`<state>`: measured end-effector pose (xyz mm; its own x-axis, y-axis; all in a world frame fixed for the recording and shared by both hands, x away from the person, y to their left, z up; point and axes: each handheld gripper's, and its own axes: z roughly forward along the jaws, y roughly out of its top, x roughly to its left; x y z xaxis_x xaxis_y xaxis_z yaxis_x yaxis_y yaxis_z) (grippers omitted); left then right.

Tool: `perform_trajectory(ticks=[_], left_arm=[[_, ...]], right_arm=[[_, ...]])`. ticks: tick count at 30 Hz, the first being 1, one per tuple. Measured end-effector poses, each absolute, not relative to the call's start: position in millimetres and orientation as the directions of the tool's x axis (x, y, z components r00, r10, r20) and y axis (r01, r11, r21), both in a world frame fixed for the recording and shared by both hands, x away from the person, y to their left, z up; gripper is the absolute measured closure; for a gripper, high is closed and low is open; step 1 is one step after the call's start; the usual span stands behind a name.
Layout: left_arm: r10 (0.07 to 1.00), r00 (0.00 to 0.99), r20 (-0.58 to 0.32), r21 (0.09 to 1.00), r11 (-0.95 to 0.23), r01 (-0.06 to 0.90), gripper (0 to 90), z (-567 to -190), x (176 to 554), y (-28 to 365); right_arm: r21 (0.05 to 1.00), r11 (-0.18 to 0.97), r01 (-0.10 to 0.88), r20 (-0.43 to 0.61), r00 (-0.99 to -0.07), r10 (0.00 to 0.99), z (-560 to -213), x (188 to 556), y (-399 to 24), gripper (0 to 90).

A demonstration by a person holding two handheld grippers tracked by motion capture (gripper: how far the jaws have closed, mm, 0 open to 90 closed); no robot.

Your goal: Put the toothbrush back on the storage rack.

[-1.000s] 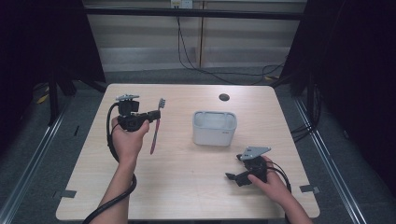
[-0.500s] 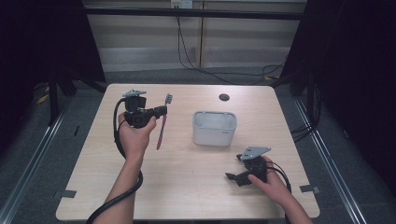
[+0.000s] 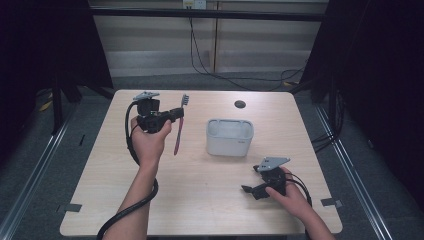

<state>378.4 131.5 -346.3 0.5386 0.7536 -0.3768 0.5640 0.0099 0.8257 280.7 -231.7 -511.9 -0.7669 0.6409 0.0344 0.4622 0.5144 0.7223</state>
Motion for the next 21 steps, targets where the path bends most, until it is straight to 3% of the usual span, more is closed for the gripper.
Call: perform_trajectory(ticks=[21], left_arm=[[0.729,0.576,-0.37,0.869,0.053,0.491,84.3,-323.7,384.2,111.8]], right_arm=[[0.725,0.514,0.459,0.032,-0.768,0.64,-512.0,281.0,-231.7,11.9]])
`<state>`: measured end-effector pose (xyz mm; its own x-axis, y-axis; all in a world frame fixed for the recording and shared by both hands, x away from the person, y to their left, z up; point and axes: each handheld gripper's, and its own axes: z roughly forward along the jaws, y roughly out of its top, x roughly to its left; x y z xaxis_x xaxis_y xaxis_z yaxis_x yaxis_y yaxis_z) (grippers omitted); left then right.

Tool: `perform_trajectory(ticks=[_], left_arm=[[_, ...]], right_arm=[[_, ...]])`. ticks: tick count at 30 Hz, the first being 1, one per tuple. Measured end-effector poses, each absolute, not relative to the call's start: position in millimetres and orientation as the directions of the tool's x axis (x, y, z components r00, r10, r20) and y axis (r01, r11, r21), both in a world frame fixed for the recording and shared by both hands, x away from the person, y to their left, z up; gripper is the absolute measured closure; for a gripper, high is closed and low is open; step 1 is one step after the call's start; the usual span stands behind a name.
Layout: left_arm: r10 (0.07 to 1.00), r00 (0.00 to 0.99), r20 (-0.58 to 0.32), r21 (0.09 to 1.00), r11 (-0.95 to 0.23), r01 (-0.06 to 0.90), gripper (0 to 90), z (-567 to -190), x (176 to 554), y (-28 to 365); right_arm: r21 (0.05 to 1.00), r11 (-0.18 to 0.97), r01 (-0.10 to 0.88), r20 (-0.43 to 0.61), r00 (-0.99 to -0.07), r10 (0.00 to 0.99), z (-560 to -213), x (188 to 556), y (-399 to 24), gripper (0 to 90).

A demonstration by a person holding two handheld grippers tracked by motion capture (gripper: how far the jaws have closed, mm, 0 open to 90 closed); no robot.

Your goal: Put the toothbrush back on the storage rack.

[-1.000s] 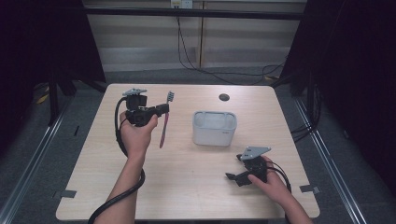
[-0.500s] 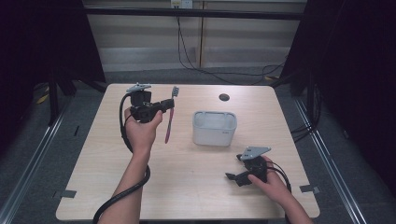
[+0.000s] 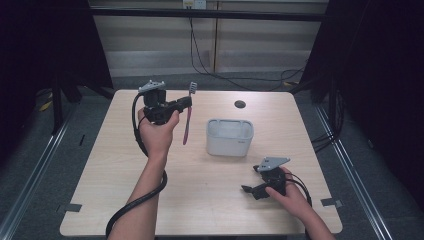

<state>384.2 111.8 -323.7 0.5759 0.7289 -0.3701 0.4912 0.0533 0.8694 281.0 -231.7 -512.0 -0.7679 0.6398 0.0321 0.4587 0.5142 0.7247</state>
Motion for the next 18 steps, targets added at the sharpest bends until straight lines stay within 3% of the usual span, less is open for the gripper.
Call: perform_trajectory(ticks=[18], left_arm=[[0.716,0.599,-0.36,0.894,0.08,0.441,84.2,-307.8,393.0,97.4]], right_arm=[[0.725,0.513,0.46,0.033,-0.767,0.641,-512.0,280.9,-231.6,11.9]])
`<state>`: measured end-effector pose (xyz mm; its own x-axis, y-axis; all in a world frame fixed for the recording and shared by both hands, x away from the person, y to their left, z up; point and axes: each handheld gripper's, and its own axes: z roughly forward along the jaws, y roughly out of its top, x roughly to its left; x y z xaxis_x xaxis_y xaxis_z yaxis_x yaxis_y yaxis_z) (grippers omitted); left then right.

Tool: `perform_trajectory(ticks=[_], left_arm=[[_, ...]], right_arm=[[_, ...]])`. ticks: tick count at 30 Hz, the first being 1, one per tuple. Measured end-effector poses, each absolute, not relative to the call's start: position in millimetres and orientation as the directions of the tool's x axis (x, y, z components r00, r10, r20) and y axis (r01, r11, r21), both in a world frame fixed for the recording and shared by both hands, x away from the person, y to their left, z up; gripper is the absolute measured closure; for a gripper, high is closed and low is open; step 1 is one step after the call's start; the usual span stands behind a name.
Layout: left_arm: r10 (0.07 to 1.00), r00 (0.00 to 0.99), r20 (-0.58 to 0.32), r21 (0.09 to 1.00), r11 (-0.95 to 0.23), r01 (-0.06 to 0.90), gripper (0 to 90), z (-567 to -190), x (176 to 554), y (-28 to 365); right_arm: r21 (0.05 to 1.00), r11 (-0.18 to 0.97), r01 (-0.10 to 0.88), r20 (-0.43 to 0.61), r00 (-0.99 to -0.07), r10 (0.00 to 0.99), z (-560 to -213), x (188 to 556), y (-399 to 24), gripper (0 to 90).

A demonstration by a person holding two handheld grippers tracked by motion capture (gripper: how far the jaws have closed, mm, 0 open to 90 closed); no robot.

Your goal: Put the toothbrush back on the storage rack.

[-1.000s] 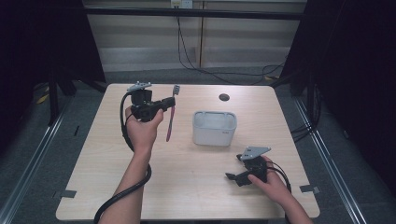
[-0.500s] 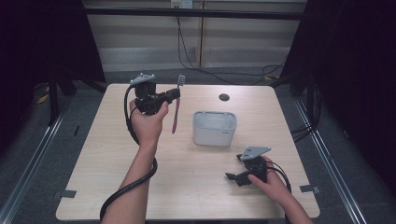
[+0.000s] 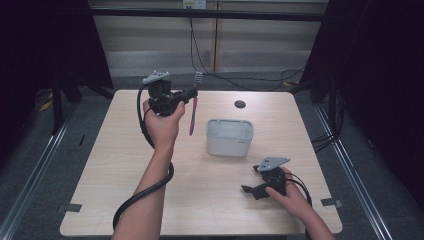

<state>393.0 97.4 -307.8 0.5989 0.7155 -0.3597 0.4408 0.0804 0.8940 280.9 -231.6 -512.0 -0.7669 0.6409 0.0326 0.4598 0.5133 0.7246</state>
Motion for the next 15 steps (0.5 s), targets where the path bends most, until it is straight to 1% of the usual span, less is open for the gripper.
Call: perform_trajectory(ticks=[15], left_arm=[[0.706,0.603,-0.372,0.902,0.12,0.416,84.2,-305.5,400.9,87.3]], right_arm=[[0.724,0.516,0.457,0.03,-0.769,0.639,-512.1,281.0,-231.6,11.9]])
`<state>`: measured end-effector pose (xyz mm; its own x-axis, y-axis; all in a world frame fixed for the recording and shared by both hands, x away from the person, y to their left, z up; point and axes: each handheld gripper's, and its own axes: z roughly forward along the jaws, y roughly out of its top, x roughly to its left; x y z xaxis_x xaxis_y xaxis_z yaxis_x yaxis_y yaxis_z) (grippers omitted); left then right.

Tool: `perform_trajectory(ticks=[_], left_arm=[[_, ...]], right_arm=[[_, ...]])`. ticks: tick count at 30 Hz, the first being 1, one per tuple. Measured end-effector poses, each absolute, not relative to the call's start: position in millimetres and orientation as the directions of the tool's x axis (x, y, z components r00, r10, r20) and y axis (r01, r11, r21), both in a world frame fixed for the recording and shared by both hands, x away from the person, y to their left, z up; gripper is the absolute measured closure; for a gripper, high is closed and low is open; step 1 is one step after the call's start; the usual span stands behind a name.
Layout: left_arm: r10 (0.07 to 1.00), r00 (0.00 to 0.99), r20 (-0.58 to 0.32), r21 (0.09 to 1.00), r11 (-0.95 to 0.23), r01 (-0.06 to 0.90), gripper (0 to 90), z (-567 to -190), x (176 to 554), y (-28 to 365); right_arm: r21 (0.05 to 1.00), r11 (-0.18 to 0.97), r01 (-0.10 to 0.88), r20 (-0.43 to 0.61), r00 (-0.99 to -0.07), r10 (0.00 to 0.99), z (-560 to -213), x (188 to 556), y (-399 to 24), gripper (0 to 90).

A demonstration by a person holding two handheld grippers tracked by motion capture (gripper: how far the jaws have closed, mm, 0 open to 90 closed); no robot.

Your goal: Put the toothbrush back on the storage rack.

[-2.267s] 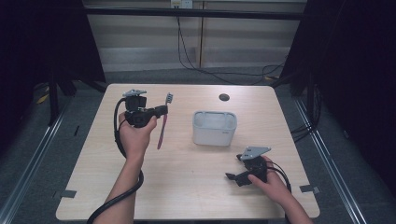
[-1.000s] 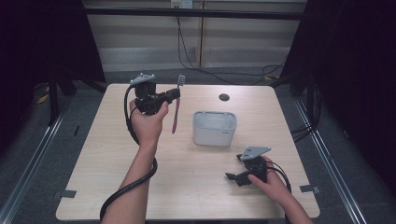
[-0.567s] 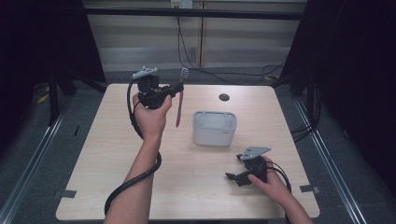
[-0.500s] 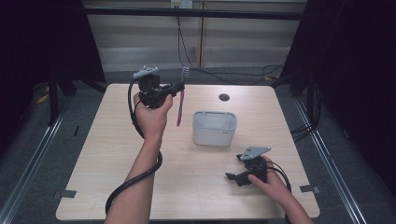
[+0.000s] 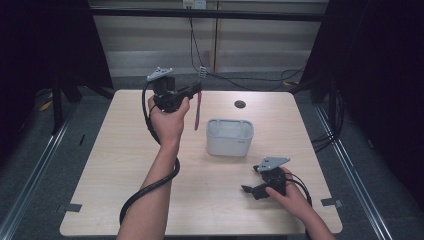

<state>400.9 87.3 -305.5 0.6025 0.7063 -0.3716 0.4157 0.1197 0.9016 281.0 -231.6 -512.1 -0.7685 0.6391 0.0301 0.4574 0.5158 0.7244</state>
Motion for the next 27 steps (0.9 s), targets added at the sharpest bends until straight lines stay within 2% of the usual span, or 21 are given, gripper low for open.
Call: perform_trajectory(ticks=[27], left_arm=[[0.696,0.622,-0.358,0.913,0.121,0.39,84.1,-314.3,412.3,70.5]], right_arm=[[0.725,0.514,0.458,0.031,-0.768,0.64,-512.0,280.9,-231.6,11.9]])
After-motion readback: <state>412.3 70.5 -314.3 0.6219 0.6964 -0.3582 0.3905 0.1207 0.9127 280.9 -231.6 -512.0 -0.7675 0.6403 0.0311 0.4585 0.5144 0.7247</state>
